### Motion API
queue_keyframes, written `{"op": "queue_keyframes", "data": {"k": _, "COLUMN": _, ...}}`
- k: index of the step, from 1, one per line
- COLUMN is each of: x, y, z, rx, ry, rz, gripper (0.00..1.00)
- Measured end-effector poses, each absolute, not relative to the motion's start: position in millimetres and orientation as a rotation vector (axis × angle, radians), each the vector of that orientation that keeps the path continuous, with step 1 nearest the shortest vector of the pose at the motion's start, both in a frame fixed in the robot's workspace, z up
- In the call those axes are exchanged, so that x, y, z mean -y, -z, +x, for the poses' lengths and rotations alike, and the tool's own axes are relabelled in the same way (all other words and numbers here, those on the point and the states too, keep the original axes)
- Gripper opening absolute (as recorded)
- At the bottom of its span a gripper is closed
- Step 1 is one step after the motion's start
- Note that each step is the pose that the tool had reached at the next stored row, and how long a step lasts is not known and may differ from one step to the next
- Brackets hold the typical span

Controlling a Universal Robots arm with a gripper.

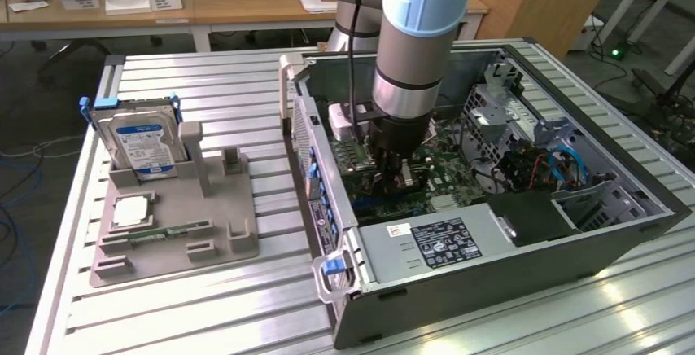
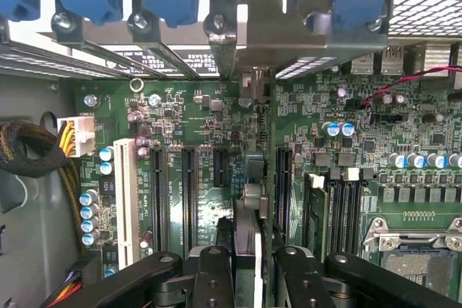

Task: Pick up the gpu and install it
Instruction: 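Insert the gpu into the slot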

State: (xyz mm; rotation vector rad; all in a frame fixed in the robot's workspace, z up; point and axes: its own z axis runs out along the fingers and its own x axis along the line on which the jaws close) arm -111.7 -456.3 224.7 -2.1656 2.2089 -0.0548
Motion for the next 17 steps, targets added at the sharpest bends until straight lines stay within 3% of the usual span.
{"op": "queue_keyframes", "data": {"k": 17, "x": 456.3, "y": -224.6, "z": -113.5, "rx": -2.207, "ry": 0.051, "rz": -2.163, "gripper": 0.28}}
